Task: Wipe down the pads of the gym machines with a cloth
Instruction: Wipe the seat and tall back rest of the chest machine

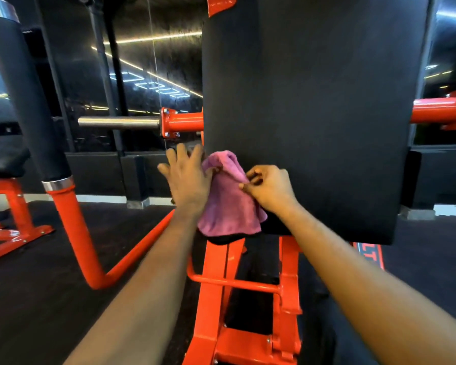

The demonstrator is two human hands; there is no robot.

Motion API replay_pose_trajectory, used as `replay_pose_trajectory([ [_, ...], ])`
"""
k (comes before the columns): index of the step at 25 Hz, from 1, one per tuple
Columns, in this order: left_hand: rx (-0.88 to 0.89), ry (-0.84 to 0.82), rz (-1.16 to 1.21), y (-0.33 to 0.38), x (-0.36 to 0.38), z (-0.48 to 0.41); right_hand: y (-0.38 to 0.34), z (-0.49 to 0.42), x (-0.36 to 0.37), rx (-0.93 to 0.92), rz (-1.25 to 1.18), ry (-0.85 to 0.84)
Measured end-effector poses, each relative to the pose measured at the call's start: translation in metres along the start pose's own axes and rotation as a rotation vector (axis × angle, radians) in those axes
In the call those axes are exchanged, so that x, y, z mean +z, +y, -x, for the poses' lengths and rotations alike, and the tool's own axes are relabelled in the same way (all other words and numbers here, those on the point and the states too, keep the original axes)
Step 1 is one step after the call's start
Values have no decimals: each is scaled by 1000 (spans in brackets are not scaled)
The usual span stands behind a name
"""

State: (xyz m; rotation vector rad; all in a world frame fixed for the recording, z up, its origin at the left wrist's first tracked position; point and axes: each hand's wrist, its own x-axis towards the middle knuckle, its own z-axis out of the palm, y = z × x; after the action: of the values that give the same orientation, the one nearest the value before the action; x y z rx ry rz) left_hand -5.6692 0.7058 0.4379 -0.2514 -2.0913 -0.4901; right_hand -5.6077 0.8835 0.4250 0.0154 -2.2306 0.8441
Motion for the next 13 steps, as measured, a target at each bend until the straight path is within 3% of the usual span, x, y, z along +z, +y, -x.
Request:
replay_pose_trajectory([
  [2, -218, -4, 34, 27, 22, 5, 5, -20, -15, -56, 91, 189],
  [5, -405, -95, 251, 57, 68, 32, 41, -29, -53, -306, 429, 470],
  [9, -433, -169, 364, 84, 94, 48, 94, -27, -79, -451, 797, 287],
  [13, -362, 29, 295, 72, 97, 35, 105, -27, -69, -418, 874, 290],
])
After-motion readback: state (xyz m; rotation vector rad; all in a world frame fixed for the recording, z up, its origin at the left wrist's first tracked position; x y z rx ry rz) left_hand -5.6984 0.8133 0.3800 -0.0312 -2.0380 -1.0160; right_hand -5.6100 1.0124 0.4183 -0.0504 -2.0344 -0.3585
